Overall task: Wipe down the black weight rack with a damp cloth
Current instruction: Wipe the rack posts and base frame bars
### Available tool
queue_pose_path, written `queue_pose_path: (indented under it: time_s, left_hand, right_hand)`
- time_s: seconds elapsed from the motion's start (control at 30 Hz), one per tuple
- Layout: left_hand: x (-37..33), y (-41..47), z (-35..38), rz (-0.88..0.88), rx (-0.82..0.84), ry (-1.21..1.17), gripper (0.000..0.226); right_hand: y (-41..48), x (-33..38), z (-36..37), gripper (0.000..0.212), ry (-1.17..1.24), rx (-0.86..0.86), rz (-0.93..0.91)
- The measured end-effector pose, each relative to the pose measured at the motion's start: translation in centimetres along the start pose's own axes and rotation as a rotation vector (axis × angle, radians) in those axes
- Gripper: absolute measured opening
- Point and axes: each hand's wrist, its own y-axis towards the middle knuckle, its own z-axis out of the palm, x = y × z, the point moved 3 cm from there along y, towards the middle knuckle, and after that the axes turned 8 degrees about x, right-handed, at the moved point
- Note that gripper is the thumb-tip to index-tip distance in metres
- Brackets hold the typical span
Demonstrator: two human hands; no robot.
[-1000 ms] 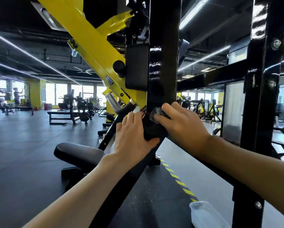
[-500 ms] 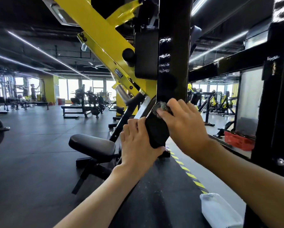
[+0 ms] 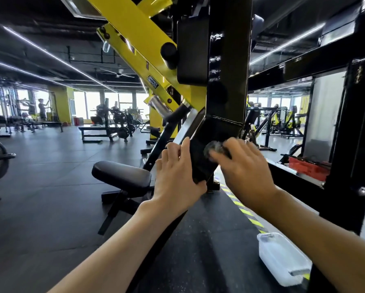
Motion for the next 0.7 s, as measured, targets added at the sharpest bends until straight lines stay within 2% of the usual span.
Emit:
queue_pose_path:
  time_s: [0.03,0.07,0.13,0.17,0.2,0.27,0.3,0.33,0.43,0.47,0.5,0.57,0.6,0.63,0.7]
  left_hand:
    - [0.3,-0.1,-0.2,0.017,0.005,-0.103,0.093]
    - [0.7,-0.2,-0.4,0.025,0.005,-0.225,0.086]
    - [1.5,-0.4,-0.4,0.039,0.014,-0.423,0.082]
    - [1.9,-0.4,-0.4,0.042,0.017,-0.478,0.082]
    - [2.3,-0.3,-0.2,0.034,0.015,-0.526,0.081]
    - [3.1,0.0,0.1,0.013,-0.008,-0.606,0.077]
    - [3.4,0.0,0.1,0.013,-0.027,-0.632,0.073]
    - [3.5,0.0,0.1,0.021,-0.040,-0.653,0.069]
    - [3.8,-0.2,-0.5,0.028,-0.034,-0.697,0.068]
    - [3.7,-0.2,-0.6,0.027,-0.030,-0.712,0.068]
    - [3.6,-0.2,-0.8,0.025,-0.027,-0.727,0.067]
    - [3.6,-0.1,-0.9,0.003,-0.016,-0.744,0.067]
    - [3.6,-0.1,-0.9,-0.009,-0.017,-0.745,0.069]
    - [3.6,-0.1,-0.9,-0.014,-0.023,-0.741,0.070]
    - [3.6,-0.4,-0.9,-0.009,-0.036,-0.720,0.069]
  right_hand:
    - [0.0,0.4,0.0,0.030,0.019,-0.015,0.067]
    - [-0.1,1.2,0.2,0.030,0.015,-0.004,0.038]
    - [-0.3,2.2,0.5,0.025,-0.050,0.048,-0.143]
    - [0.3,1.8,0.4,0.025,-0.069,0.051,-0.166]
    - [1.1,1.1,0.2,0.025,-0.073,0.020,-0.104]
    - [2.6,0.1,-0.2,0.026,-0.022,-0.078,0.139]
    - [2.9,0.6,-0.1,0.026,-0.006,-0.101,0.192]
    - [3.0,1.8,0.2,0.025,-0.014,-0.088,0.143]
    - [2.2,4.0,1.1,0.022,-0.070,0.037,-0.211]
    - [2.4,3.5,0.8,0.024,-0.081,0.050,-0.222]
    - [2.7,2.7,0.6,0.024,-0.091,0.033,-0.152]
    - [2.9,1.8,0.5,0.027,-0.052,-0.041,0.115]
    - [2.7,2.5,0.8,0.029,-0.027,-0.057,0.172]
    - [2.4,3.9,1.2,0.029,-0.011,-0.047,0.122]
    - [1.2,6.2,1.9,0.026,-0.002,0.018,-0.129]
